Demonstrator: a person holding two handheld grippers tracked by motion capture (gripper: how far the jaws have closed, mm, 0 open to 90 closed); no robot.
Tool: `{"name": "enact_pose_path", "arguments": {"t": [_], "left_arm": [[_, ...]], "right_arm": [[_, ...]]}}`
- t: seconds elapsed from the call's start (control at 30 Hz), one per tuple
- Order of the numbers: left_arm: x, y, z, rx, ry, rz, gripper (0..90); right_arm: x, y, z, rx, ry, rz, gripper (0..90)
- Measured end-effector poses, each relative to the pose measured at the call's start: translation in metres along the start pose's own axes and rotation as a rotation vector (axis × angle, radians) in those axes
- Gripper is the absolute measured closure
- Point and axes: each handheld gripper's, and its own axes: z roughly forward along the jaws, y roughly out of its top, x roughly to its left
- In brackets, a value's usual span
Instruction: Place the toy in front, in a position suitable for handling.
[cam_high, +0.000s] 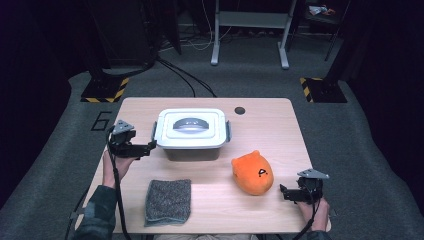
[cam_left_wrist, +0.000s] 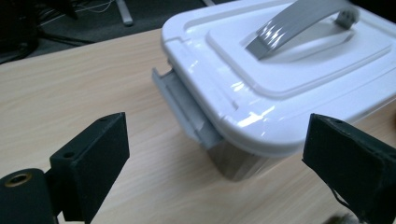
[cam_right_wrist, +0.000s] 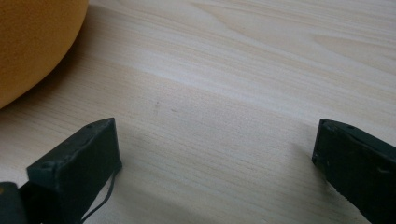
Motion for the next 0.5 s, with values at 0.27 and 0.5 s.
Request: {"name": "enact_pose_path", "arguments": {"t": [0.27, 0.5], "left_arm": [[-0.015, 0.02, 0.025, 0.02, -0.03, 0.066, 10.1], [-0.025, 0.037, 0.046, 0.041, -0.063, 0.109, 14.9]], "right_arm": [[0.0, 0.0, 0.0, 0.0, -0.001, 0.002, 0.0], [0.0, 0.0, 0.0, 0.0, -0.001, 0.003, 0.0]]}}
